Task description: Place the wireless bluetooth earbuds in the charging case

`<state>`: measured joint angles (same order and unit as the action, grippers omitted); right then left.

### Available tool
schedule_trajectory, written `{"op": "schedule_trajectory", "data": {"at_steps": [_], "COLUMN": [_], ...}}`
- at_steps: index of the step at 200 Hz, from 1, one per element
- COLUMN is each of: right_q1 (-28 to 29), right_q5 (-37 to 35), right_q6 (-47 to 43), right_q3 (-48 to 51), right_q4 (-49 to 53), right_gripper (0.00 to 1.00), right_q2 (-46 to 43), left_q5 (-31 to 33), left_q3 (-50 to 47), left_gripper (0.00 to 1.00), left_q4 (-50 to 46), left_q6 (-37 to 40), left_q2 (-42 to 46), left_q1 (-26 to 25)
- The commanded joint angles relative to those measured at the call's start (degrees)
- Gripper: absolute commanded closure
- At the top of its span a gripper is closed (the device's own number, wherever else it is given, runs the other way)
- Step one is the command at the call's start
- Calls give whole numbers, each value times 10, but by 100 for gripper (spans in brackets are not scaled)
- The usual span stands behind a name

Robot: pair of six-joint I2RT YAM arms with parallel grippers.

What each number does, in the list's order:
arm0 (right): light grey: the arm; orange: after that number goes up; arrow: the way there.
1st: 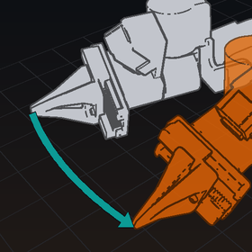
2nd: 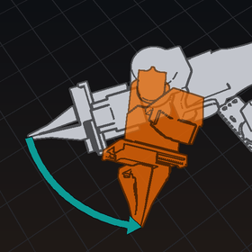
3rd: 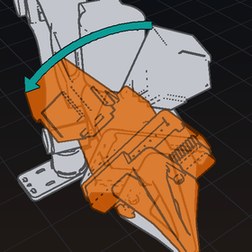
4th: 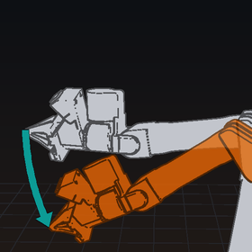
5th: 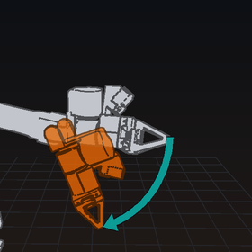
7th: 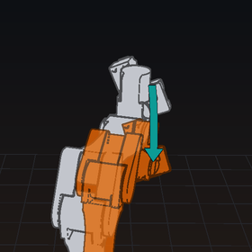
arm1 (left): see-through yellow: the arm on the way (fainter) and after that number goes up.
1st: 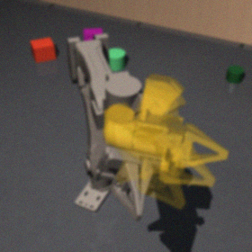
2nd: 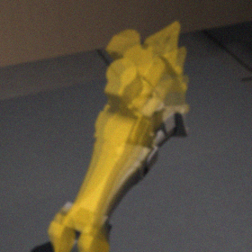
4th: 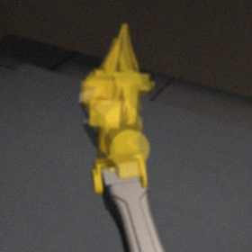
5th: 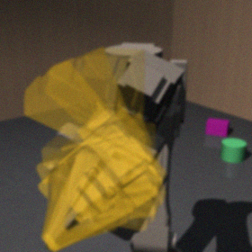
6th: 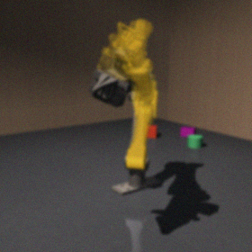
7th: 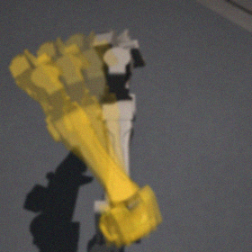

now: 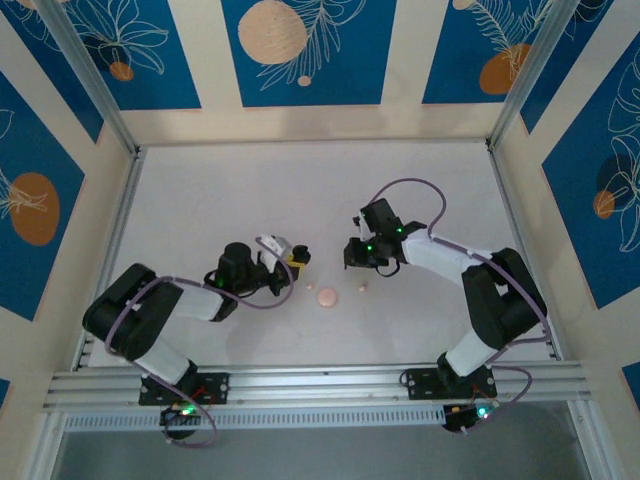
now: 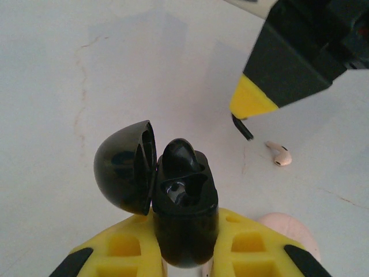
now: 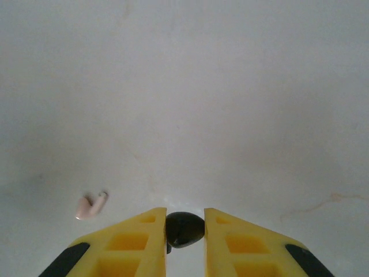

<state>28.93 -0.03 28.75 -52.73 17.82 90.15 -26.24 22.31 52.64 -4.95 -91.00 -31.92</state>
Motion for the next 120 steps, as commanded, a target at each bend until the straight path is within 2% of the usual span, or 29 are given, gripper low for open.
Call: {"op": "schedule_trajectory", "data": {"at_steps": [1, 68, 120], "right_q1": [6, 29, 72], "right_q5": [2, 0, -30], "right_q6": [-4, -34, -74], "right_q3": [21, 65, 80], "right_q4": [-79, -178, -223], "right_gripper": [81, 81, 81], "right_q2": [-32, -92, -121], "left_q5": [-29, -42, -33], "left_q3": [17, 33, 45], "left_gripper": [89, 89, 89], "left_q4": [76, 125, 131], "left_q6": [17, 29, 25], "left_q2": [-27, -78, -90], "left_q1": [-11, -32, -39]}}
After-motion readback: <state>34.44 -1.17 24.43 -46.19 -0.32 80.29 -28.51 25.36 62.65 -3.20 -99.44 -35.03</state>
